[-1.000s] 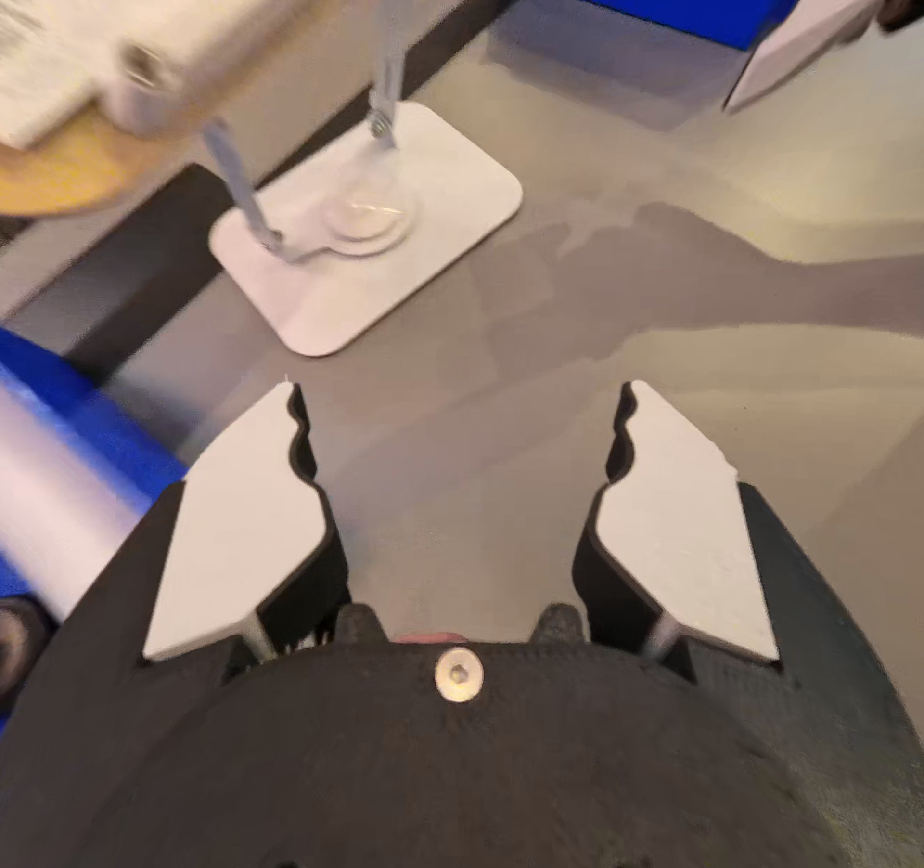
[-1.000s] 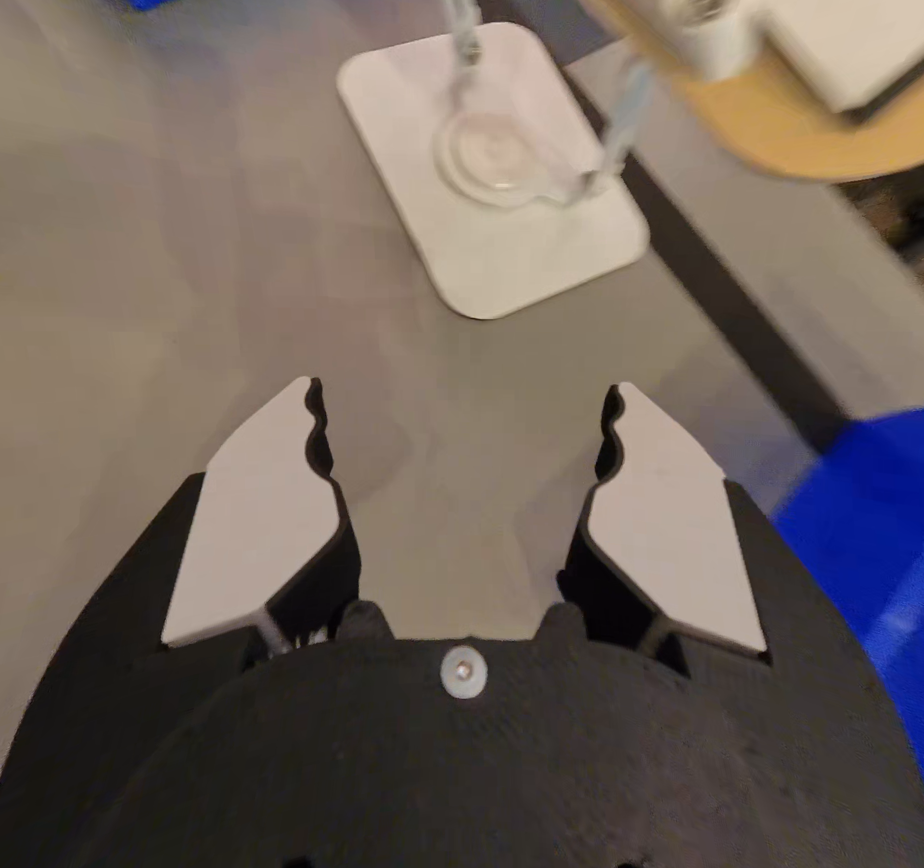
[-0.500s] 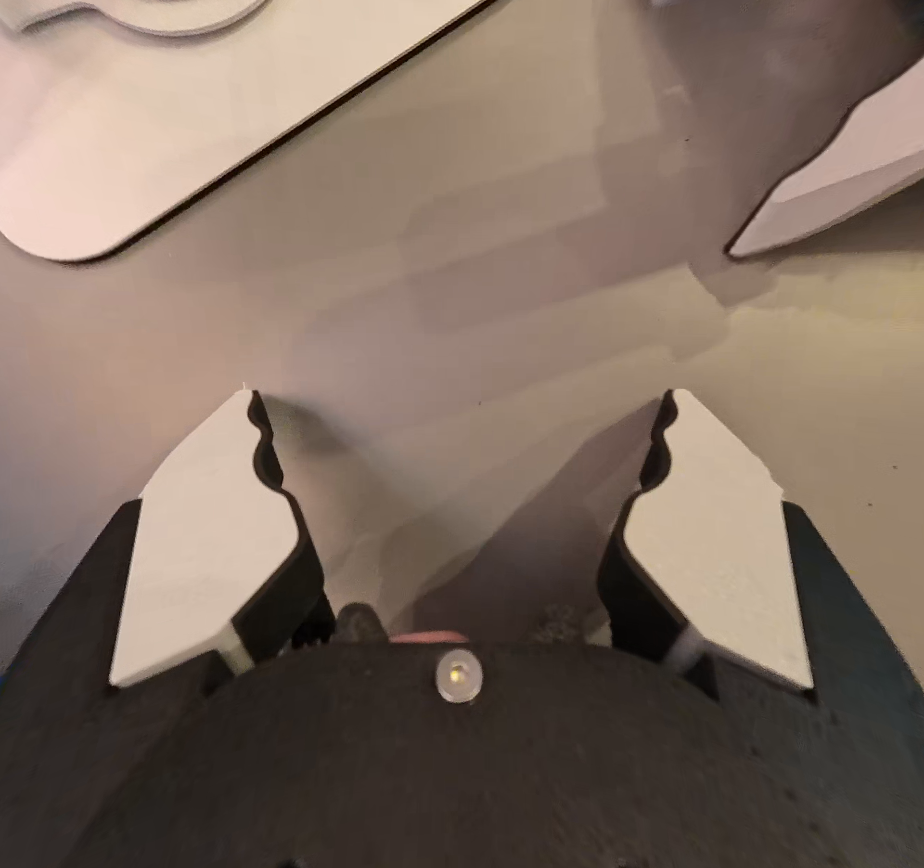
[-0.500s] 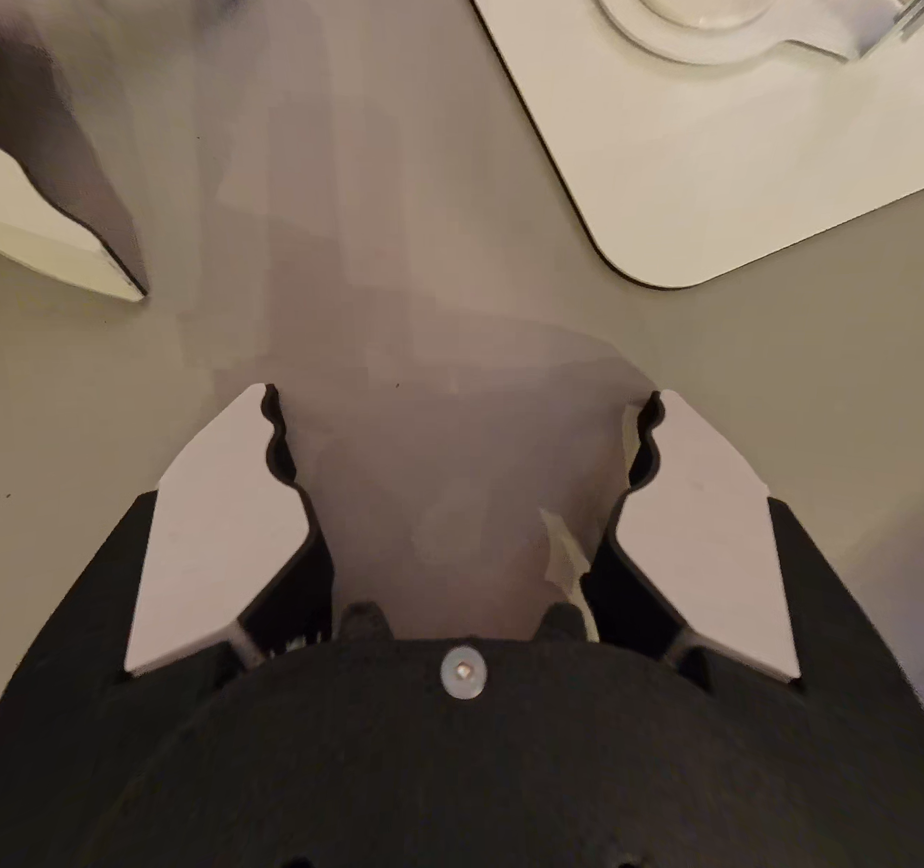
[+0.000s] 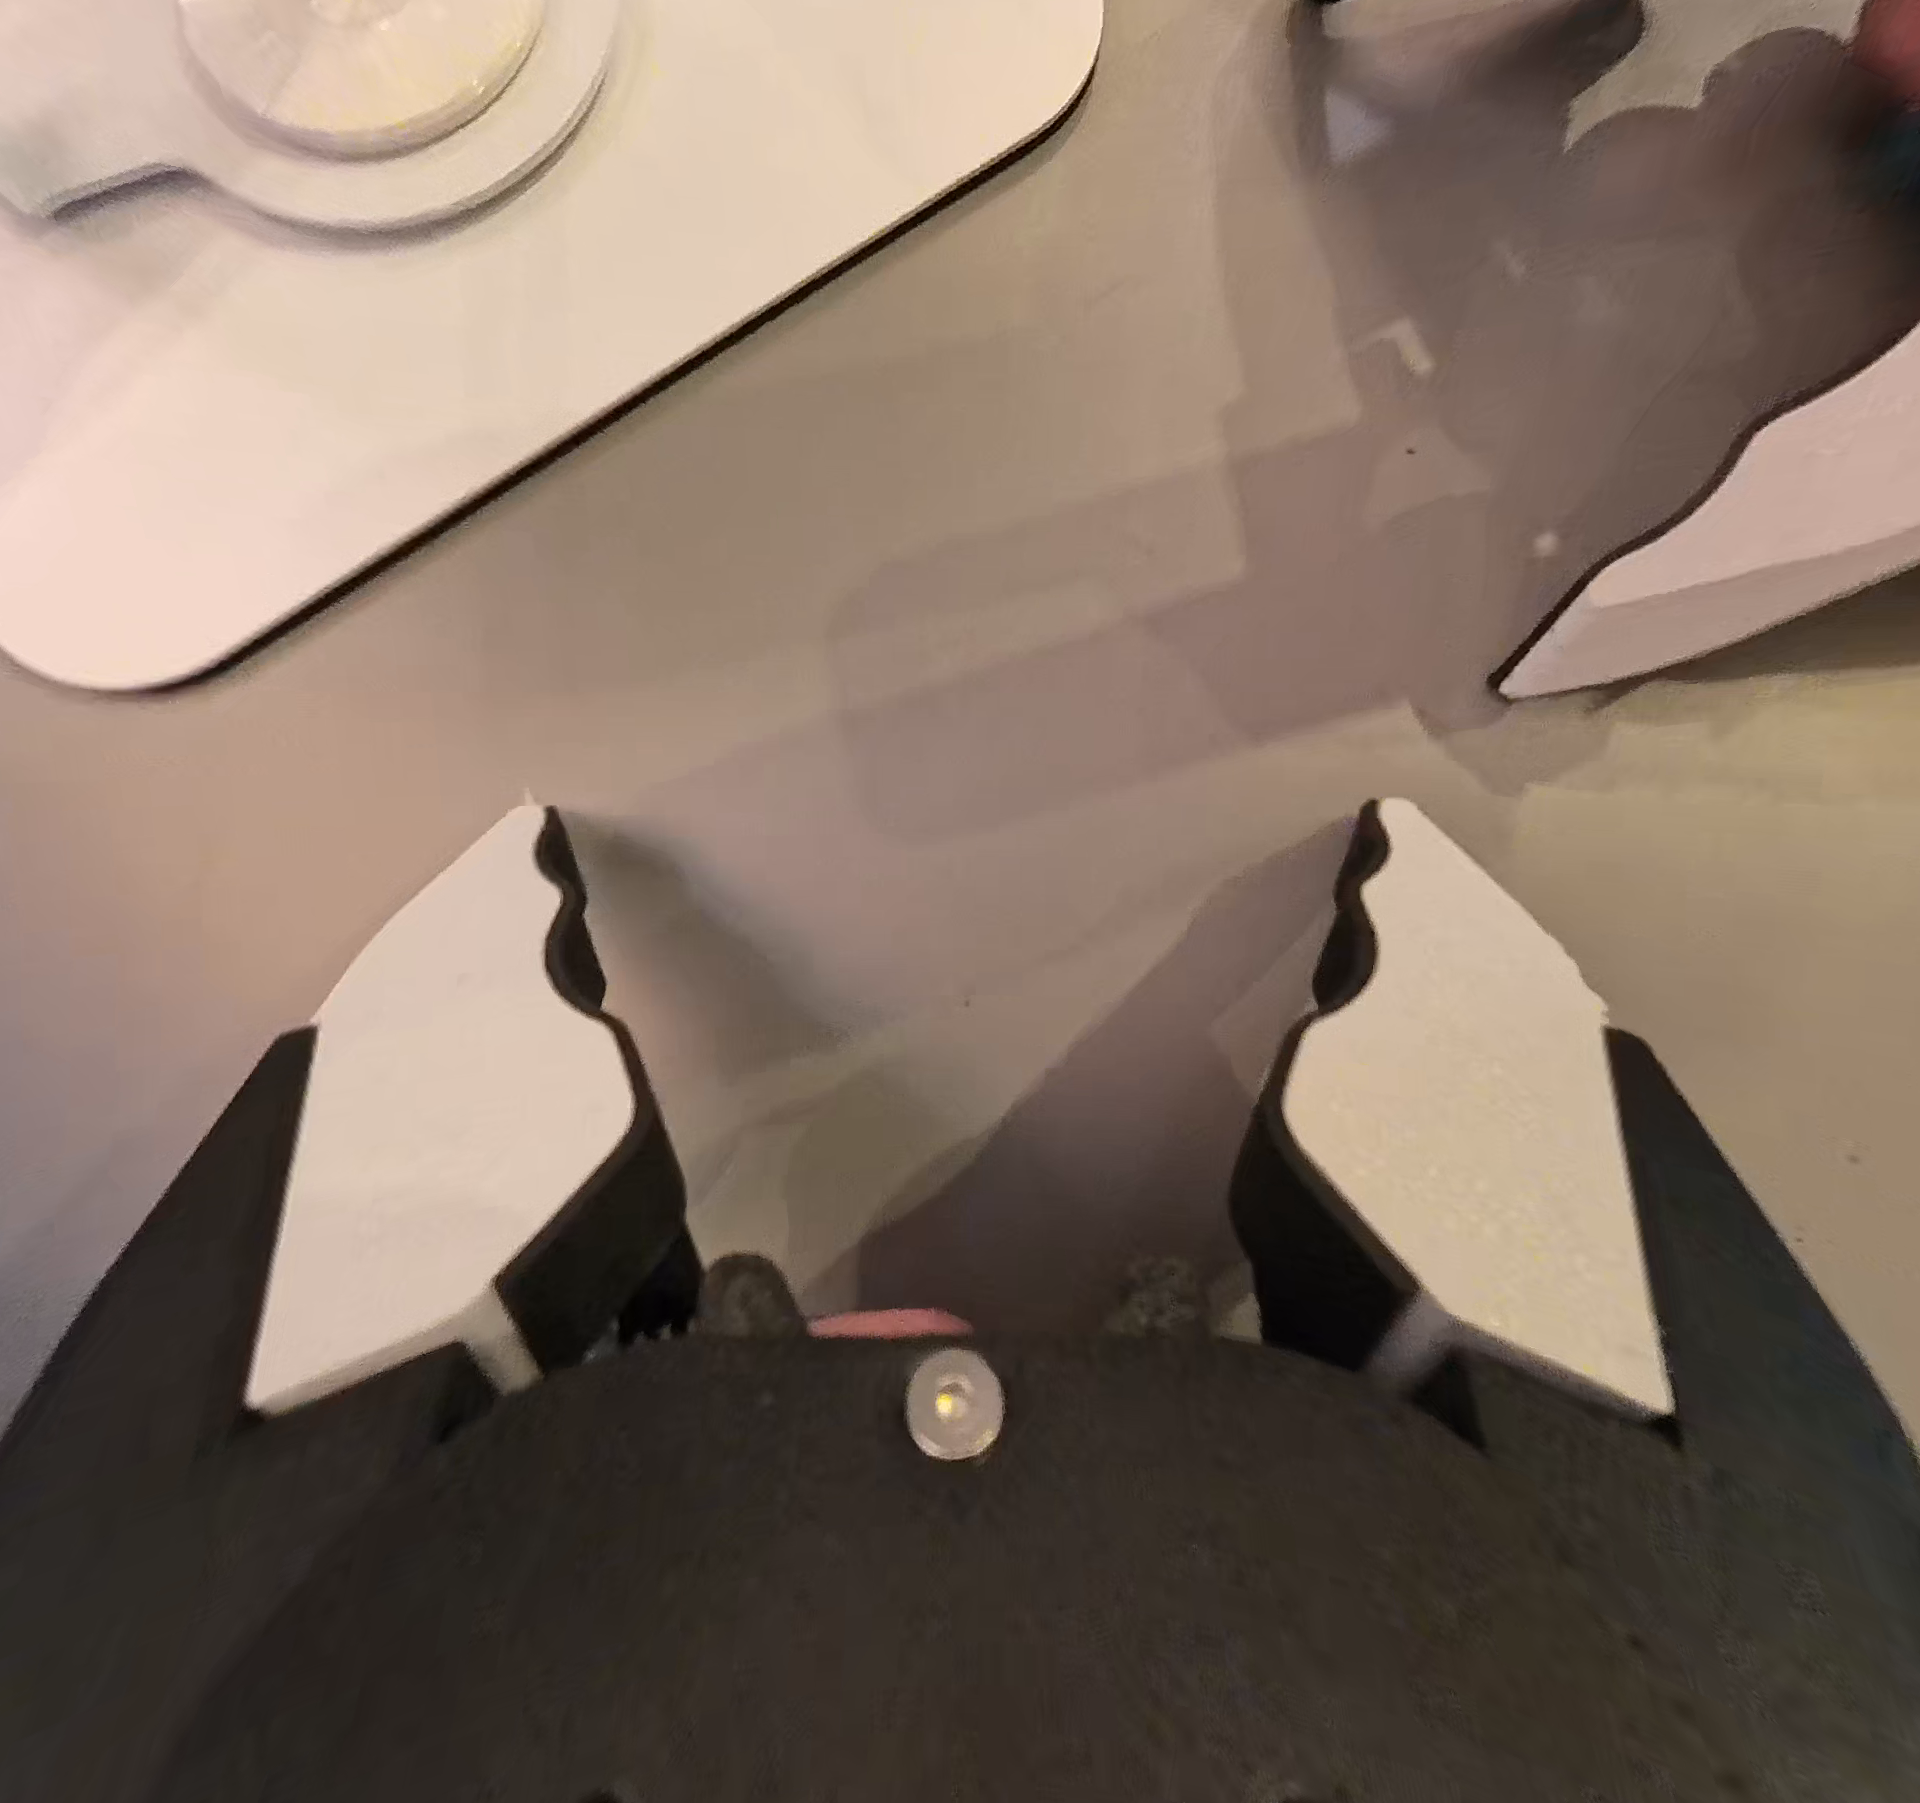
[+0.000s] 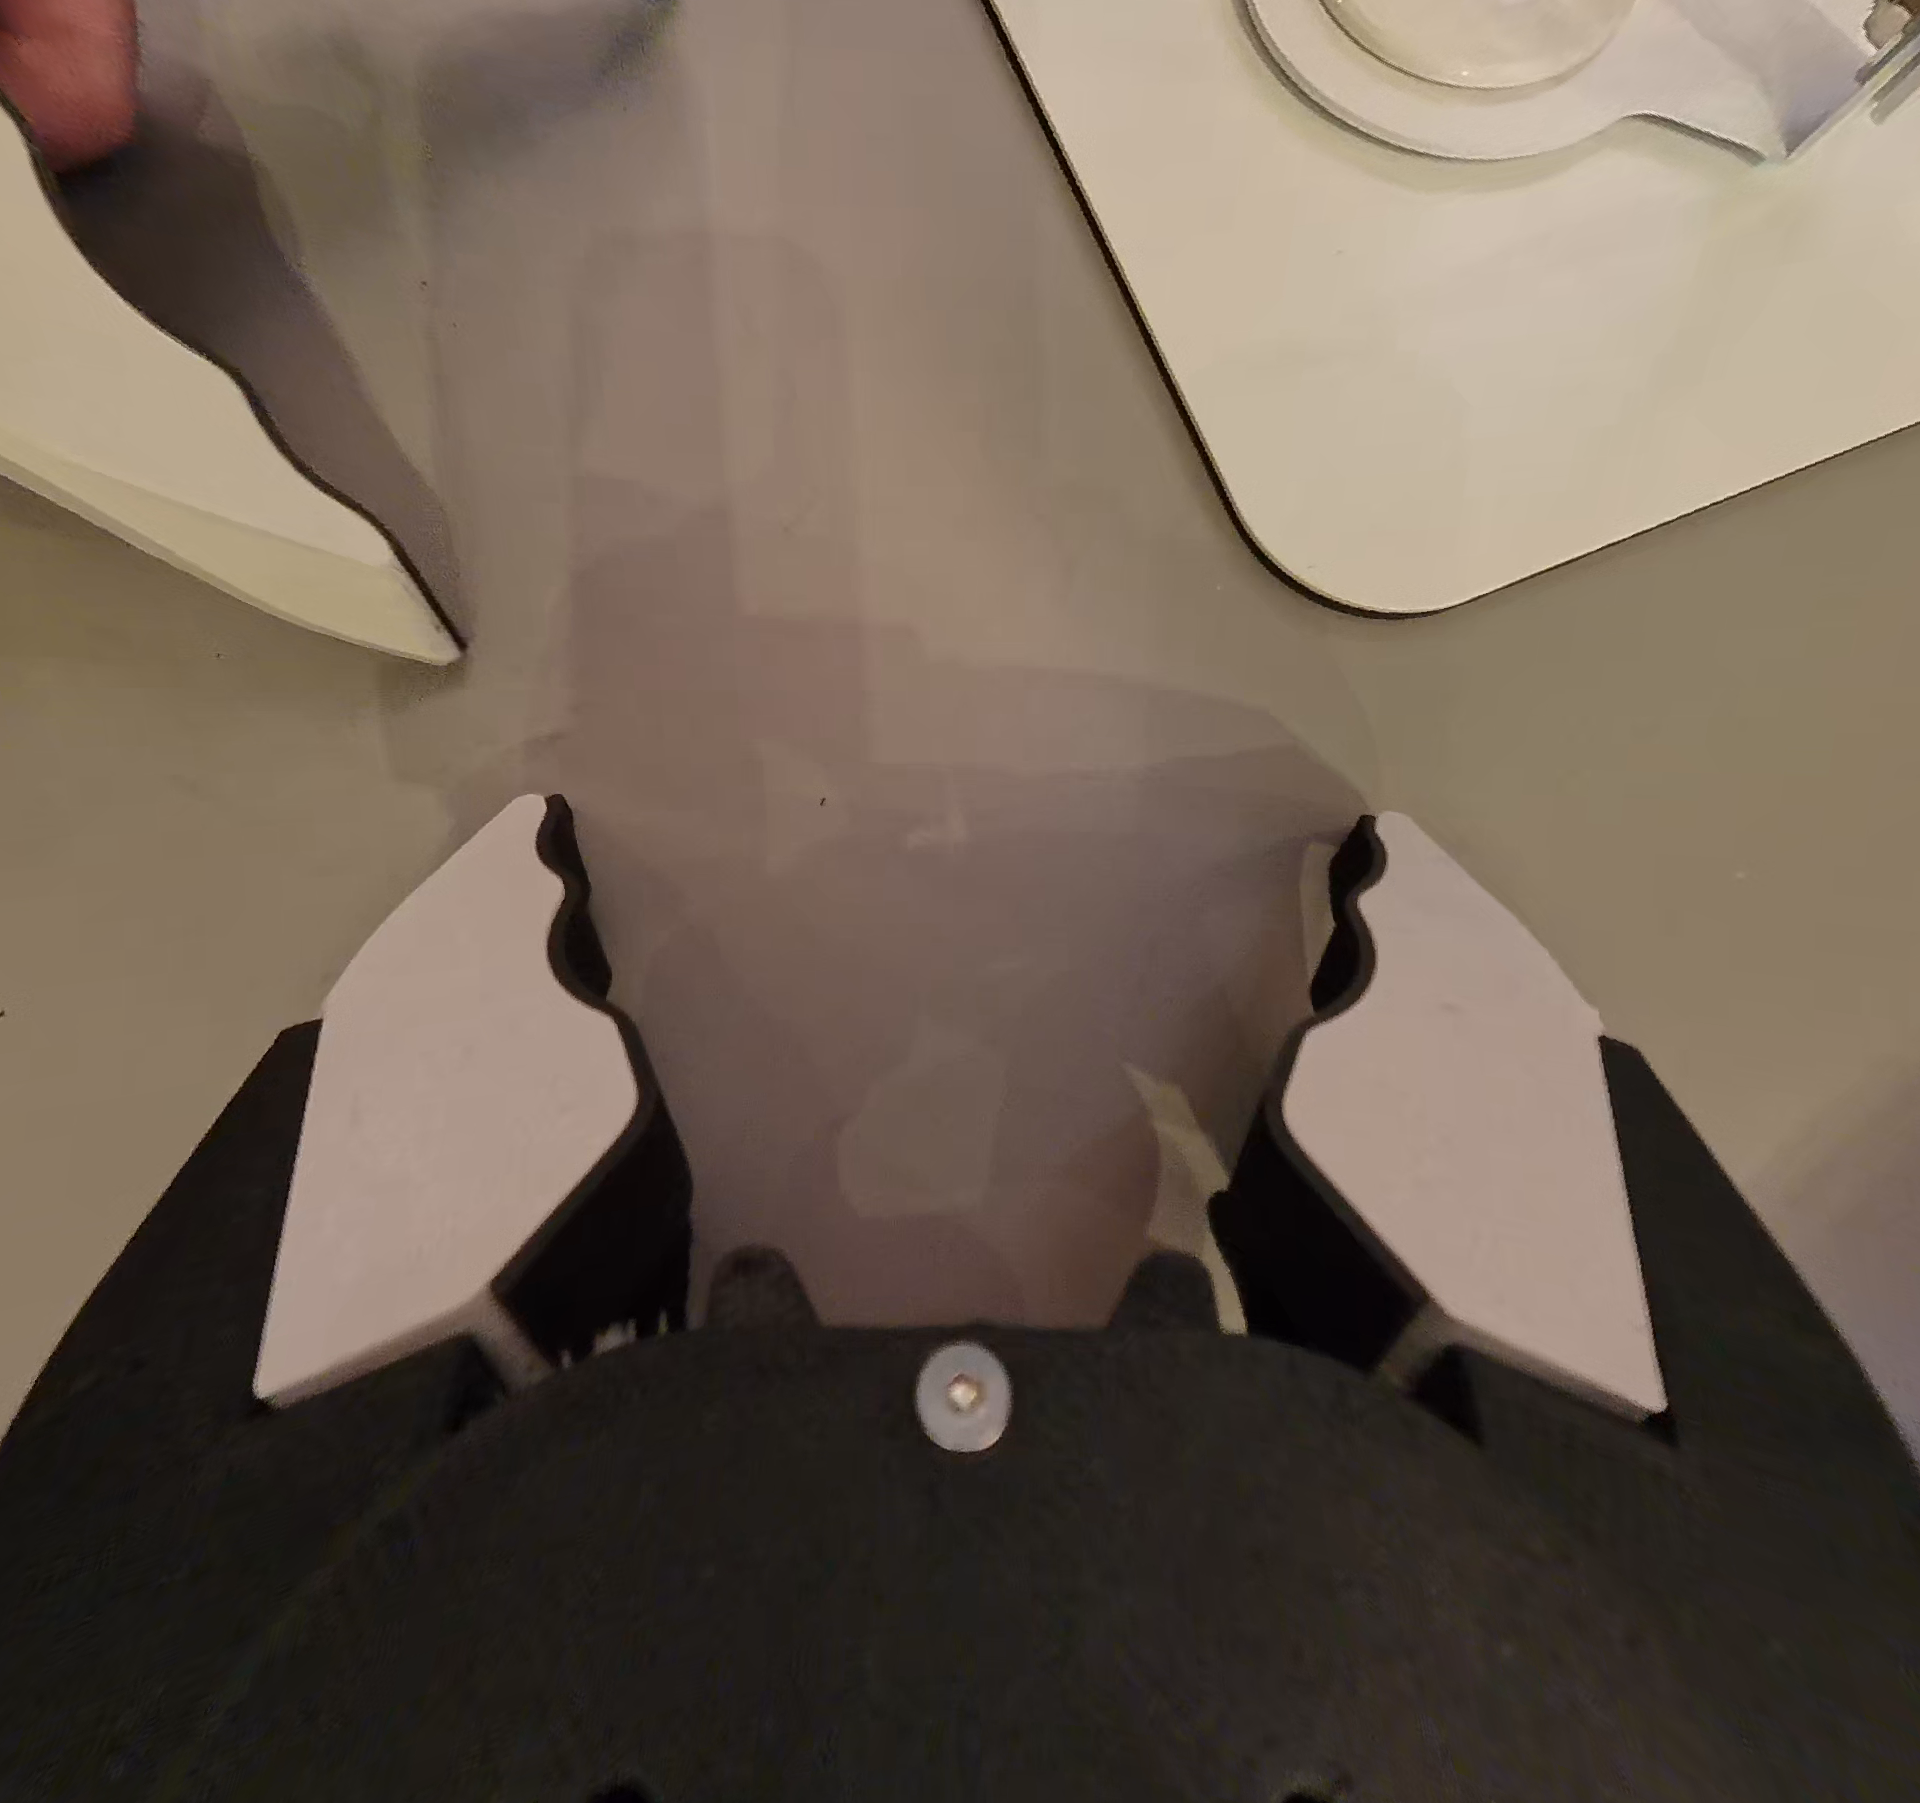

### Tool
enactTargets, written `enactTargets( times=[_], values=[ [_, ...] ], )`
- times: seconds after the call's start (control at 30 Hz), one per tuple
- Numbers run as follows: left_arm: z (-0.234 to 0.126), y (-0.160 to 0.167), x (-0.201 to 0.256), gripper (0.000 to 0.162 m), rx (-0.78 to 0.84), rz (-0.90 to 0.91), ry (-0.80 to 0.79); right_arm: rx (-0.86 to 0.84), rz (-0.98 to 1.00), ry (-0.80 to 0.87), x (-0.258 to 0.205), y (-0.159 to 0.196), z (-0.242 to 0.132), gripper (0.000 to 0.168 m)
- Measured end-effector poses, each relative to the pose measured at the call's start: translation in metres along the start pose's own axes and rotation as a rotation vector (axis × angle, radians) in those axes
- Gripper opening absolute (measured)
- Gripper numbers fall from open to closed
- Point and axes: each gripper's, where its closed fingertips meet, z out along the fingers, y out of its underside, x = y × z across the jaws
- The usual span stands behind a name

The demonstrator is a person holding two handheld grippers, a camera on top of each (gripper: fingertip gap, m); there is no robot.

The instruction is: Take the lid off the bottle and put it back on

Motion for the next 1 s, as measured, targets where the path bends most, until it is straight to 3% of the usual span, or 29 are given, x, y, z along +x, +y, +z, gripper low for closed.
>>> enactTargets(
  times=[0.13,0.67,0.77,0.93,1.0],
  values=[
    [0.006,-0.013,0.013,0.114,0.026,0.028,0.022,0.001,-0.002,-0.002,0.000,0.000,0.000,0.132],
    [0.010,-0.015,0.017,0.120,0.018,0.035,0.033,0.003,-0.017,-0.015,0.001,0.001,-0.002,0.131],
    [0.008,-0.014,0.016,0.128,0.019,0.048,0.014,0.003,-0.019,-0.016,0.001,0.002,-0.002,0.131],
    [-0.014,-0.014,0.015,0.134,0.087,0.094,0.003,0.004,-0.023,-0.020,0.001,0.002,-0.002,0.130],
    [-0.046,-0.022,0.012,0.123,0.178,0.049,0.044,0.005,-0.024,-0.021,0.002,0.002,-0.003,0.130]
  ],
)
